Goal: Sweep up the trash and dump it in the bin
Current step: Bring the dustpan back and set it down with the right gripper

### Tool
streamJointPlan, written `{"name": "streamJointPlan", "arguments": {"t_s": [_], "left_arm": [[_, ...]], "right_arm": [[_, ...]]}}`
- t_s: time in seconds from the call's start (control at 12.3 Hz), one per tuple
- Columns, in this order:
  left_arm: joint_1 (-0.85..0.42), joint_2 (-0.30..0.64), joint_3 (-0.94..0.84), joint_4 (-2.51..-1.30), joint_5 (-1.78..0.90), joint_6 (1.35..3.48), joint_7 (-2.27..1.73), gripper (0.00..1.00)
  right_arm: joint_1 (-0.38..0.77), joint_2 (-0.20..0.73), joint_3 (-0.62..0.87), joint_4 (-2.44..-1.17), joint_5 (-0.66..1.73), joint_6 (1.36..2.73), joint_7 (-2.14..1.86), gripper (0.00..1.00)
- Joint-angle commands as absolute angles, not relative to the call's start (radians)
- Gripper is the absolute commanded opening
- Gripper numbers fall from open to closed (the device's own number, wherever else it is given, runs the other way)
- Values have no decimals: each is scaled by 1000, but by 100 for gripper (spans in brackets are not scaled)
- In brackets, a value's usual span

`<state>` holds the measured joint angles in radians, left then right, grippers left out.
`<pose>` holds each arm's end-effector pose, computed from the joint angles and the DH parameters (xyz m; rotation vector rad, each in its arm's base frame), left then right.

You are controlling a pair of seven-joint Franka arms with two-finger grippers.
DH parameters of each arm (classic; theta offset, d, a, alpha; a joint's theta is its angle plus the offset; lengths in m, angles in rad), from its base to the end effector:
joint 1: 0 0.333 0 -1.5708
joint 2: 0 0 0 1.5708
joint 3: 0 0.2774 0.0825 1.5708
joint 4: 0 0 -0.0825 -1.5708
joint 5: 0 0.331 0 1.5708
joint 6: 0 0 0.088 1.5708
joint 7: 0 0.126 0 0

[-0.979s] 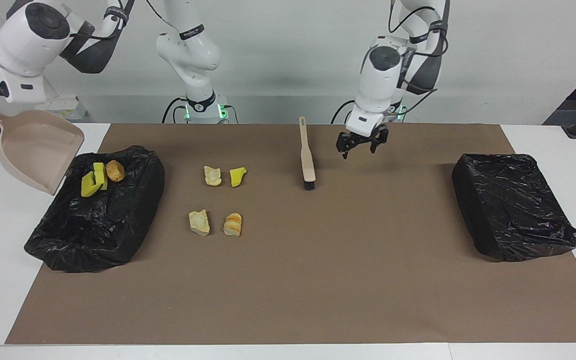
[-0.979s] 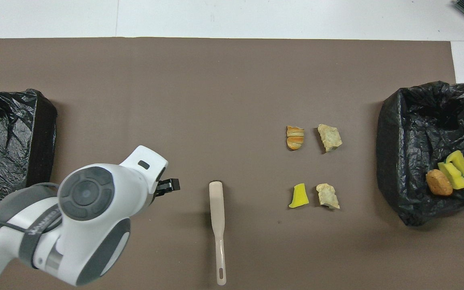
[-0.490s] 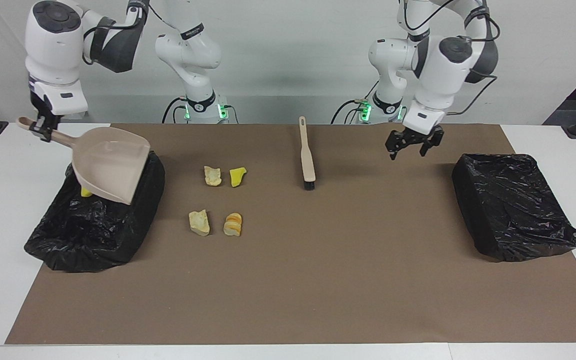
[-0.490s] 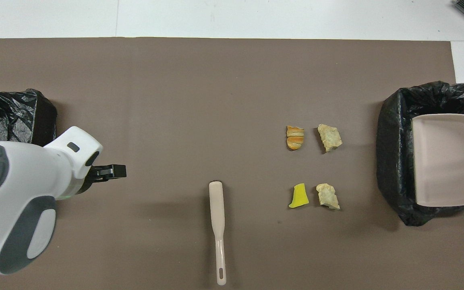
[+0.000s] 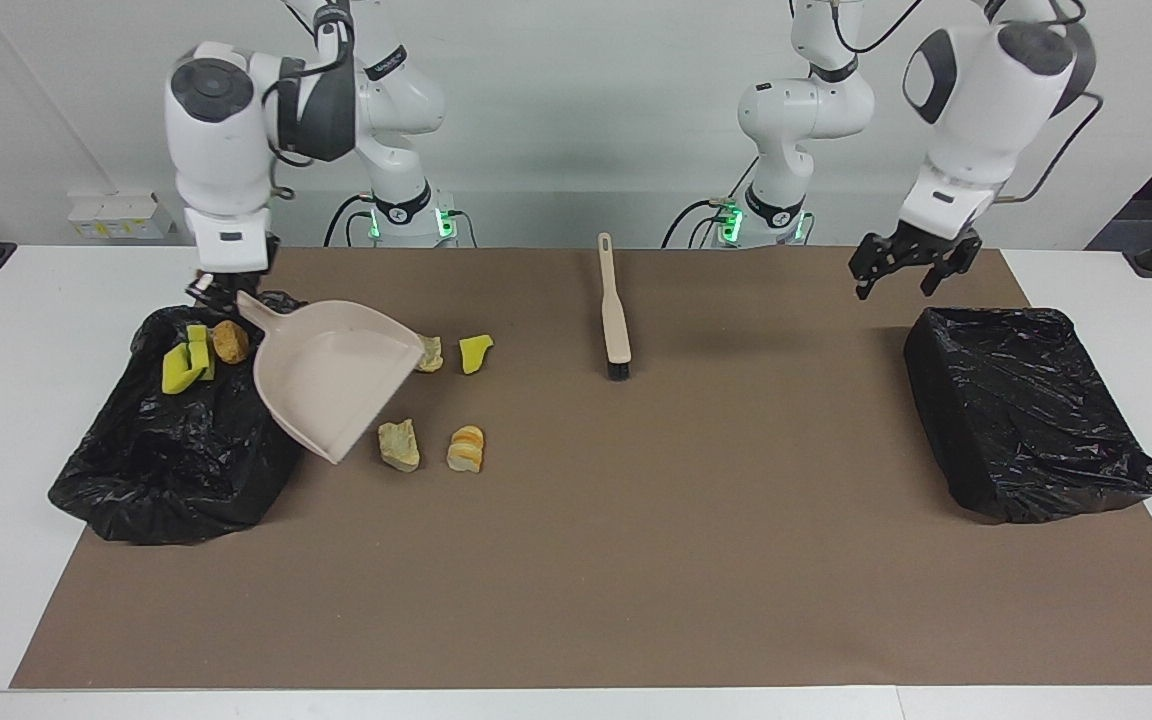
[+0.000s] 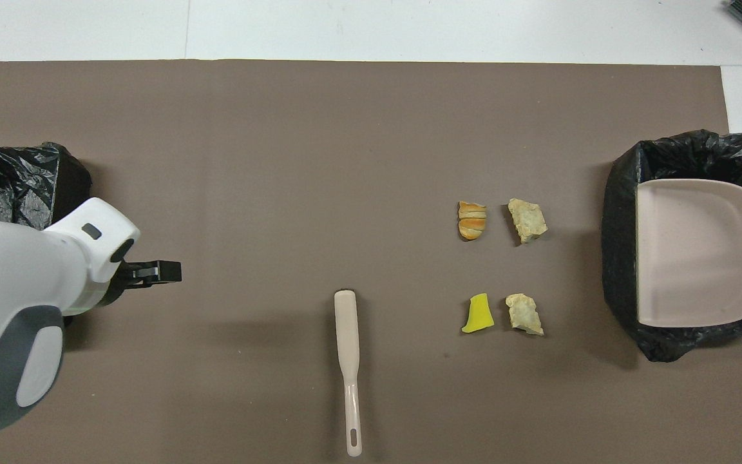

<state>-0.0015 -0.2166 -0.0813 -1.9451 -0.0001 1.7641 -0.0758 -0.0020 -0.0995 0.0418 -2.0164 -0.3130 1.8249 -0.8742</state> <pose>0.4516 -0.0400 0.5280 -3.1265 0.0084 -0.0565 0.4724 -0.0115 0.4536 2.5282 1.3926 -0.3005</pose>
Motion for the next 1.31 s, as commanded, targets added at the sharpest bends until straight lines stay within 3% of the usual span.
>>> {"name": "streamJointPlan", "arguments": {"t_s": [0.0,0.16,0.65,0.98,1.14,1.22], "left_arm": [[9,-124,-95,-1723,24,1613,-64,100],[11,-123,-95,-1636,25,1560,-66,100],[28,-137,-94,-1646,32,1542,-60,100],[25,-135,-94,-1647,32,1575,-63,100],[25,-135,-94,-1647,32,1577,-61,100],[25,-135,-94,-1647,32,1577,-61,100]], "right_arm": [[107,-42,37,-2008,-276,1839,-639,0],[204,18,37,-1970,-198,1845,-397,0],[385,277,37,-1715,36,1858,99,0],[503,549,38,-1383,74,1845,472,0],[547,581,37,-1353,72,1858,569,0],[548,578,37,-1361,75,1861,571,7]]}}
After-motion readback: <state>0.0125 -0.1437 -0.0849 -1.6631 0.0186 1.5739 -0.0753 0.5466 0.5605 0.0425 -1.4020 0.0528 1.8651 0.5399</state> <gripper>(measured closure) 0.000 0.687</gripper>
